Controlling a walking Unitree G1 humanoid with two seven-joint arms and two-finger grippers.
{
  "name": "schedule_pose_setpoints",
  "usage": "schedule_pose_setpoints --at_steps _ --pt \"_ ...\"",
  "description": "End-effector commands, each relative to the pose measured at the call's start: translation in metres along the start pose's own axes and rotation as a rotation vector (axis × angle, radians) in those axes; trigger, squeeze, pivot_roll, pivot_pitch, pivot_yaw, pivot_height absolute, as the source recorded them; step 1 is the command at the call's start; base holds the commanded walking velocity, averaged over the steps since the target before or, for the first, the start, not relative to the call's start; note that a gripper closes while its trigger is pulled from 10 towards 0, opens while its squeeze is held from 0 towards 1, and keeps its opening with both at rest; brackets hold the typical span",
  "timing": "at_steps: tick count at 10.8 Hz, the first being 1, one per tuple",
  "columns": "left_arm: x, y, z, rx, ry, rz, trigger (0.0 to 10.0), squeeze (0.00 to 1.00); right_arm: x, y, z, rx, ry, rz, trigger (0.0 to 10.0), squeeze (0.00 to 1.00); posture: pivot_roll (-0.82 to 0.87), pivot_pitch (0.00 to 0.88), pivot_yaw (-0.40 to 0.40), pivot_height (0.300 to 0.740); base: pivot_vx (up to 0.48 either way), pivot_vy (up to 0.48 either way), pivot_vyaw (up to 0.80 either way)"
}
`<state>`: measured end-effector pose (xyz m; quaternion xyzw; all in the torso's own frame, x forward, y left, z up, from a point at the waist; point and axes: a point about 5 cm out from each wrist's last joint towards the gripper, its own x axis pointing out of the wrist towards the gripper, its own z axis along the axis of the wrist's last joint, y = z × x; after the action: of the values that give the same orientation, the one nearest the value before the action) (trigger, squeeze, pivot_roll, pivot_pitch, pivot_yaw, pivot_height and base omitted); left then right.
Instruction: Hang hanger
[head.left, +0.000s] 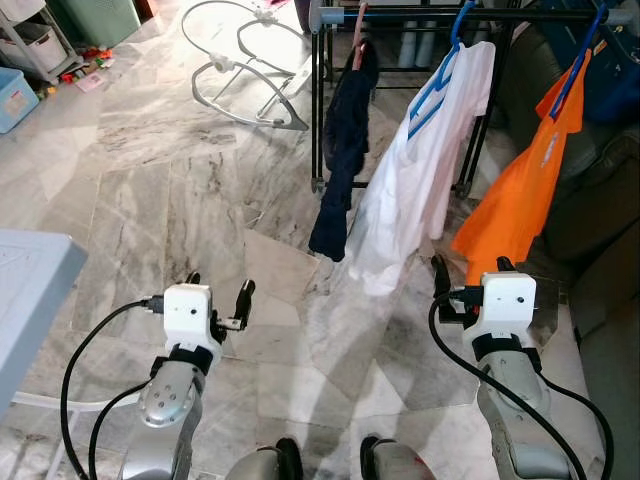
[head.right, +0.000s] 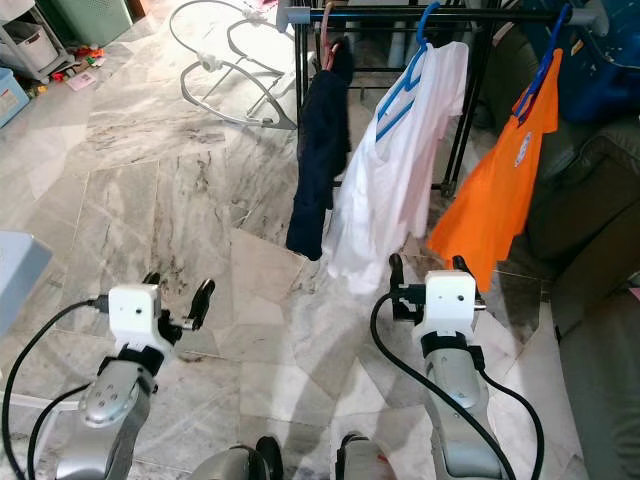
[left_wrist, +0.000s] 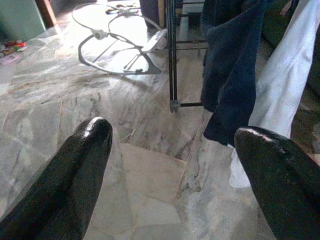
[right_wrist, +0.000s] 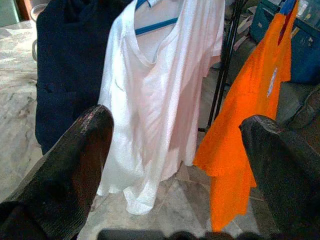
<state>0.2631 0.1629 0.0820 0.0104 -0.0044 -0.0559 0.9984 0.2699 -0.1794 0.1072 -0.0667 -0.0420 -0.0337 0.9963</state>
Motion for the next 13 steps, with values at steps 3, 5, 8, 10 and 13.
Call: schedule_pose_setpoints --at_steps 3,5,8,10,13 --pt "-0.0029 0.0059 -0.0043 0.006 0.014 0.021 10.0 0.00 -0.0025 -0.0016 -0.0079 0.026 0.037 -0.012 10.0 0.00 -0.20 0.206 0.068 0.740 0.000 0.000 -0.27" --pt "-0.0039 0.0065 -0.0040 0.005 0.012 0.017 10.0 0.00 -0.0025 -0.0018 -0.0092 0.037 0.040 -0.017 10.0 0.00 -0.20 0.205 0.072 0.740 0.000 0.000 -0.80" --pt "-0.0038 0.0029 -0.0045 0.001 0.013 -0.003 10.0 0.00 -0.0039 -0.0003 -0.0094 0.031 0.036 -0.013 10.0 0.00 -0.20 0.208 0.075 0.740 0.255 0.000 -0.27" --pt "-0.0032 0.0007 -0.0052 -0.002 0.014 -0.017 10.0 0.00 -0.0053 -0.0036 -0.0094 0.031 0.036 -0.027 10.0 0.00 -0.21 0.211 0.078 0.740 0.279 0.000 -0.27" --pt "-0.0031 -0.0018 -0.0066 -0.001 0.018 -0.027 10.0 0.00 -0.0072 -0.0058 -0.0096 0.019 0.040 -0.036 10.0 0.00 -0.22 0.218 0.074 0.740 0.299 0.000 -0.80"
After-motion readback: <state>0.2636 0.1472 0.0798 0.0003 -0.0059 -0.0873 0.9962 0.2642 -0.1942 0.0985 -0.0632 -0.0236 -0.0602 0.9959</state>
